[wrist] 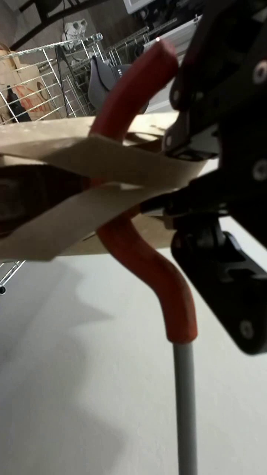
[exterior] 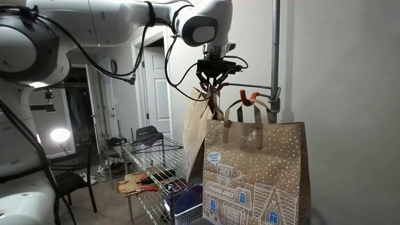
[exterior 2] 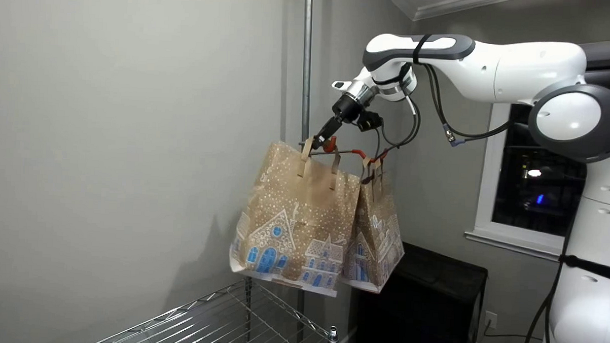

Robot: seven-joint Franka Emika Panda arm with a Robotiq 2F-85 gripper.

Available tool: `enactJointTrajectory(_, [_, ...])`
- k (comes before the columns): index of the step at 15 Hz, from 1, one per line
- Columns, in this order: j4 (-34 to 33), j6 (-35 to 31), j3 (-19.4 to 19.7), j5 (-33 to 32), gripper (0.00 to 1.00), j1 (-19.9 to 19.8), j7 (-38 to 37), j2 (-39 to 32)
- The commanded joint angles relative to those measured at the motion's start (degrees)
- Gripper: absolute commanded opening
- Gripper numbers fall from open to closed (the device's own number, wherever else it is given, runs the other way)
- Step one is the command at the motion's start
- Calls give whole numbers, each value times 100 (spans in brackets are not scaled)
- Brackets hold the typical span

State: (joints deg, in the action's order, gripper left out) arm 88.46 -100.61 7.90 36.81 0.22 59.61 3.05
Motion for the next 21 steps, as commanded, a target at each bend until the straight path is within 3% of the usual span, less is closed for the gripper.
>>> enactJointTrajectory(1, [-56, 32, -140, 62, 52, -102, -129, -1])
enactJointTrajectory(9, [22, -53, -268, 11, 99, -76, -126, 103])
enactJointTrajectory(14, [-35, 123, -327, -322, 100, -53, 61, 112])
enactJointTrajectory(21, [-584, 1447, -526, -2279, 100, 17, 164, 305])
